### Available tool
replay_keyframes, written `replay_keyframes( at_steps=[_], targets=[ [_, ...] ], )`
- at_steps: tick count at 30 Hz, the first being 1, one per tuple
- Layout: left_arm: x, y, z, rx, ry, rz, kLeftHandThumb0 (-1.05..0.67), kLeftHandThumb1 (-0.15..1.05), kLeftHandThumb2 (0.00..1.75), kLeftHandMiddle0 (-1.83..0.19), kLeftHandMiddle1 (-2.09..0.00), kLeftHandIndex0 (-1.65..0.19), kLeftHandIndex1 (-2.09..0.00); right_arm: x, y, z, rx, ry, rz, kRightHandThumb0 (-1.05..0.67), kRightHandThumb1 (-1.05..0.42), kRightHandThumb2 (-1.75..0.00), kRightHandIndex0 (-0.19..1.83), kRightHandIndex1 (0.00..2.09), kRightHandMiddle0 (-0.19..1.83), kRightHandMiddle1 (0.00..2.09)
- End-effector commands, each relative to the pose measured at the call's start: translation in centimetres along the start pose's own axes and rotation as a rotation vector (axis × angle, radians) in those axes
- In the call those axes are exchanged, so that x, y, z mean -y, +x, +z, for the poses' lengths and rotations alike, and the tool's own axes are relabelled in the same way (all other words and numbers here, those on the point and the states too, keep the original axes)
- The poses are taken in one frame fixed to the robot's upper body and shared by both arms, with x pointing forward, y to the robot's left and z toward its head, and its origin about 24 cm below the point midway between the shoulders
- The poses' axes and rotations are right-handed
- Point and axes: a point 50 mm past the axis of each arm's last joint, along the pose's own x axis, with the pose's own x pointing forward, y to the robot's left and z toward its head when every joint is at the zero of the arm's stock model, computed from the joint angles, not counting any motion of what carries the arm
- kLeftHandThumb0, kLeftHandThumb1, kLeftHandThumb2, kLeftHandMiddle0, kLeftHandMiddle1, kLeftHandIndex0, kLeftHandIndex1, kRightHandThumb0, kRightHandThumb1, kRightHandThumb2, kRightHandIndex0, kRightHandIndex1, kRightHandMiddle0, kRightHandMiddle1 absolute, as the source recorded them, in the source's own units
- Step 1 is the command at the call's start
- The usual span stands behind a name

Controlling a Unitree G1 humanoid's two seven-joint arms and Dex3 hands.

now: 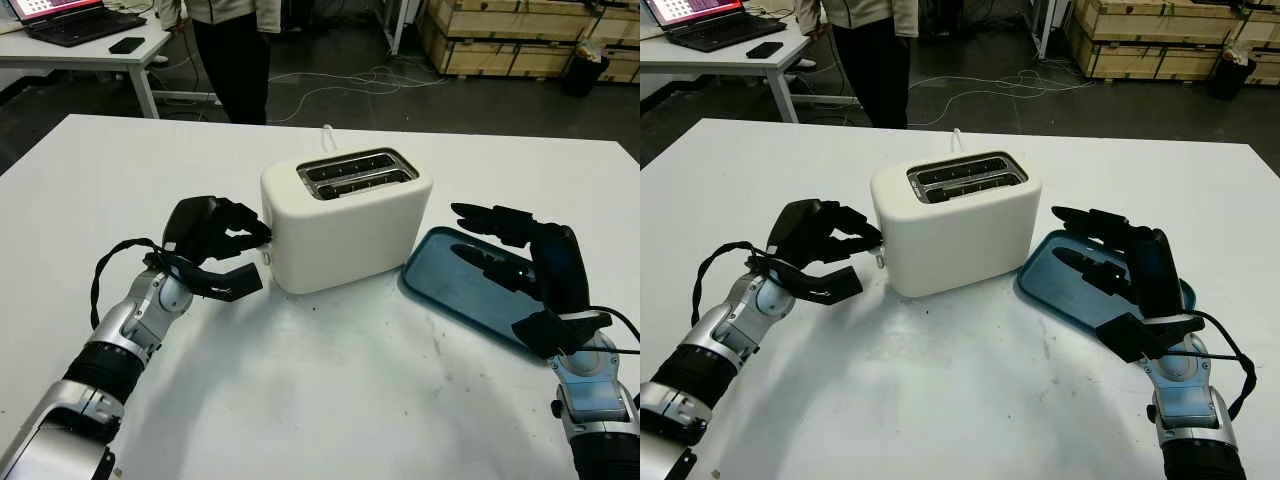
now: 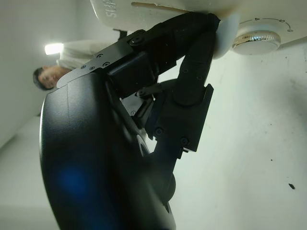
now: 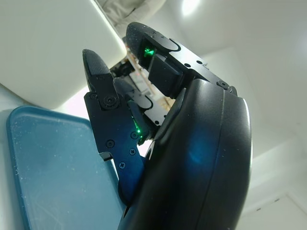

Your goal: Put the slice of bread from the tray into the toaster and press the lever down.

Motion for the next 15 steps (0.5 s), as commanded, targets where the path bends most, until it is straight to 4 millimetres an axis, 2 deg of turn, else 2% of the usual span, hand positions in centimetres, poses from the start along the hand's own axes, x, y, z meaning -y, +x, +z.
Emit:
replay_keyframes(
  at_steps=[1,3,6,10,15],
  targets=[
    [7.1,-3.3,2.5,0.092,-0.025,-0.365,-0.39,0.92,0.02,-0.88,-1.00,-1.18,-0.02,0.2,0.5,0.2,0.025,0.001,0.007,-0.30,-0.80,0.00,1.05,0.00,0.94,0.00],
    [4.6,-2.9,2.4,0.101,-0.004,-0.277,-0.44,0.90,0.01,-0.84,-1.11,-1.15,-0.01,0.5,0.8,0.1,0.020,-0.003,0.011,-0.29,-0.80,0.00,1.04,0.00,0.93,0.00],
    [0.9,-2.4,2.4,0.133,0.063,-0.180,-0.49,0.87,0.00,-0.82,-1.07,-1.07,0.00,1.1,1.3,0.2,0.009,0.000,0.016,-0.27,-0.79,0.00,1.01,0.00,0.90,0.00],
    [-4.5,-2.1,2.5,0.192,0.161,-0.061,-0.51,0.81,0.00,-0.87,-0.95,-1.08,-0.01,2.2,2.5,0.5,0.002,0.012,0.023,-0.30,-0.79,0.00,0.98,0.00,0.86,0.00],
    [-9.0,-1.7,2.5,0.240,0.225,-0.010,-0.47,0.76,0.00,-0.90,-0.93,-1.12,-0.03,3.9,4.0,1.0,0.017,0.027,0.023,-0.26,-0.80,0.00,0.97,0.00,0.86,0.00]
  ],
)
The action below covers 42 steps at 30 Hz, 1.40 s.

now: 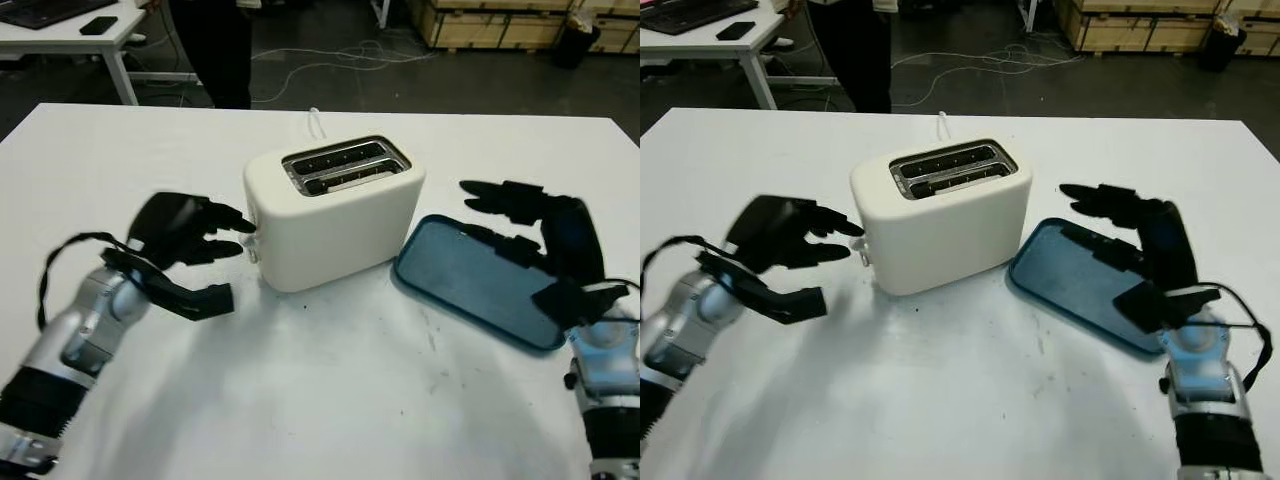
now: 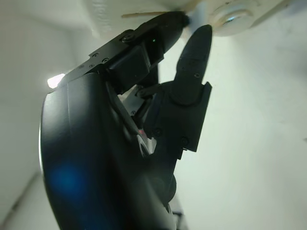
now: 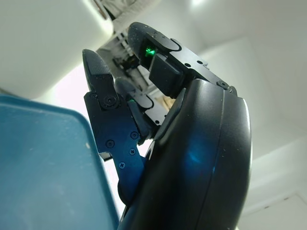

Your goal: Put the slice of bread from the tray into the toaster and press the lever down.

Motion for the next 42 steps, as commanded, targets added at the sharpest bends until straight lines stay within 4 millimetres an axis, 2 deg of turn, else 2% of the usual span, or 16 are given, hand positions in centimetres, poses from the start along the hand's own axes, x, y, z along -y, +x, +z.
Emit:
replay_keyframes(
  at_steps=[1,6,14,19,27,32,36,42],
  targets=[
    [-2.1,0.5,-0.1,0.043,0.037,0.028,-0.45,0.75,0.00,-0.90,-0.94,-1.13,-0.03,1.3,1.0,0.3,0.007,0.000,-0.019,-0.26,-0.80,0.00,0.97,0.00,0.86,0.01],
    [-4.8,1.3,-1.0,0.059,0.116,0.025,-0.42,0.68,0.00,-0.90,-0.96,-1.16,-0.04,3.2,2.6,0.7,0.004,-0.054,-0.013,-0.31,-0.78,0.00,0.96,0.00,0.88,0.01],
    [-8.3,2.8,-1.7,0.039,0.167,0.027,-0.40,0.59,0.00,-0.96,-0.95,-1.24,-0.07,5.2,5.2,1.5,0.019,-0.208,0.054,-0.27,-0.75,0.00,1.04,0.03,0.93,0.02],
    [-9.5,3.4,-1.7,-0.006,0.214,-0.068,-0.42,0.60,0.00,-1.00,-0.78,-1.23,-0.04,5.7,6.9,2.3,0.008,-0.290,0.134,-0.27,-0.75,0.00,1.08,0.03,0.96,0.02],
    [-10.4,3.8,-1.5,-0.051,0.293,-0.169,-0.50,0.68,0.01,-1.06,-0.59,-1.22,-0.02,5.4,9.2,3.8,-0.003,-0.448,0.297,-0.35,-0.79,-0.01,1.04,0.00,0.93,0.00],
    [-10.4,3.7,-1.4,-0.110,0.288,-0.190,-0.56,0.74,0.02,-1.03,-0.56,-1.17,0.00,4.5,10.1,4.7,-0.014,-0.478,0.360,-0.23,-0.78,0.00,0.98,0.00,0.87,0.00],
    [-9.5,3.3,-1.6,-0.144,0.255,-0.148,-0.58,0.76,0.01,-0.99,-0.58,-1.14,0.00,3.8,9.9,4.7,0.007,-0.494,0.365,-0.21,-0.76,0.00,0.95,0.00,0.85,0.00],
    [-8.6,2.6,-2.0,-0.217,0.249,-0.138,-0.57,0.78,0.01,-0.88,-0.62,-1.03,0.00,3.5,8.9,3.8,0.006,-0.452,0.349,-0.29,-0.76,-0.01,0.94,0.00,0.84,0.00]
  ],
)
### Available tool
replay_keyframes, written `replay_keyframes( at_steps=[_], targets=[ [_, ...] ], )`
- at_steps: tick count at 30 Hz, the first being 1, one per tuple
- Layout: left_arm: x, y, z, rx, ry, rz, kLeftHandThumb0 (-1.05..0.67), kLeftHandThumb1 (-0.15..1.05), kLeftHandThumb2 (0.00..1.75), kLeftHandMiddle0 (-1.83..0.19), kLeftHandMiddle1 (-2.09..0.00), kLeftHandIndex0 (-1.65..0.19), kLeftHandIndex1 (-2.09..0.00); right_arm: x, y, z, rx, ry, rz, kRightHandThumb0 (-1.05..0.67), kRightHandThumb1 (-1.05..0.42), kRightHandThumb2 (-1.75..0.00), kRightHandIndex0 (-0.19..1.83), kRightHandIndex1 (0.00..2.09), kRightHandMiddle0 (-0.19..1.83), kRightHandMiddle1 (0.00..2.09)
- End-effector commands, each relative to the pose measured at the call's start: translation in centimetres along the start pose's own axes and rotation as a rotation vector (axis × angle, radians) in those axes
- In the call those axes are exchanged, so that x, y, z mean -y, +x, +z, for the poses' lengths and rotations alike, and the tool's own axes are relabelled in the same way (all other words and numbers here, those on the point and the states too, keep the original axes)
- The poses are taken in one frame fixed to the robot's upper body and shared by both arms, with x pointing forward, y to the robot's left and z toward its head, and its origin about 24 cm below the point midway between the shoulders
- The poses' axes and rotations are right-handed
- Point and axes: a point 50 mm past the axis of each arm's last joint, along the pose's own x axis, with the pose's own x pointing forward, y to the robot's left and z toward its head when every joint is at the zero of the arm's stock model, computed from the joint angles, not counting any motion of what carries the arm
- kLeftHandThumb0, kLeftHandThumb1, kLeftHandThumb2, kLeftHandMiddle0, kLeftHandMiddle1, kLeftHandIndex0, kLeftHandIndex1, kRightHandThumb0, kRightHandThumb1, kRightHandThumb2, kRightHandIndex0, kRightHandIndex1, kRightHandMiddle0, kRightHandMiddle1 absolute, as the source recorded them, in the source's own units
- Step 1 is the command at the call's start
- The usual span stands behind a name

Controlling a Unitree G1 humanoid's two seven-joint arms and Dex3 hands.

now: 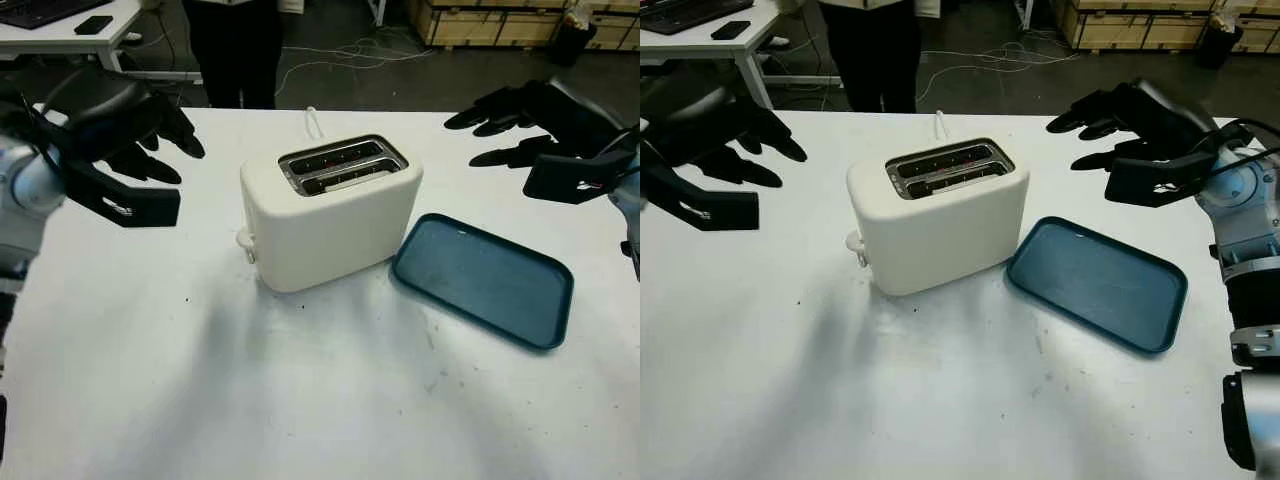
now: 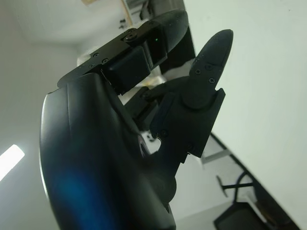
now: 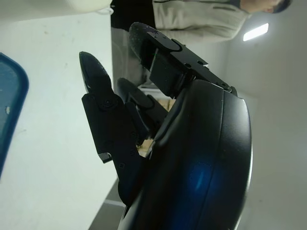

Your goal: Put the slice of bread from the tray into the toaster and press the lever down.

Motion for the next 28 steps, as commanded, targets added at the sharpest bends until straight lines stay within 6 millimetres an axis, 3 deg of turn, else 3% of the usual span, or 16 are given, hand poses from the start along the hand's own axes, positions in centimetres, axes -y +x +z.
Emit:
replay_keyframes(
  at_steps=[1,9,28],
  targets=[
    [-0.1,-0.3,-0.2,-0.041,-0.007,0.023,-0.56,0.78,0.01,-0.87,-0.62,-1.01,0.00,-0.4,-0.3,0.0,0.017,0.034,-0.023,-0.30,-0.77,-0.01,0.94,0.00,0.83,0.00],
    [1.0,-1.1,-0.6,-0.077,-0.048,0.061,-0.55,0.76,0.00,-0.90,-0.62,-1.03,-0.02,-1.2,-0.9,-0.5,-0.012,0.069,-0.019,-0.33,-0.76,0.00,0.88,0.00,0.78,0.00],
    [0.6,-0.2,0.4,-0.054,-0.056,0.031,-0.53,0.72,0.00,-0.93,-0.59,-1.05,-0.02,-1.2,-0.8,-0.5,-0.006,0.073,-0.020,-0.42,-0.77,0.00,0.89,0.01,0.79,0.00]
  ],
)
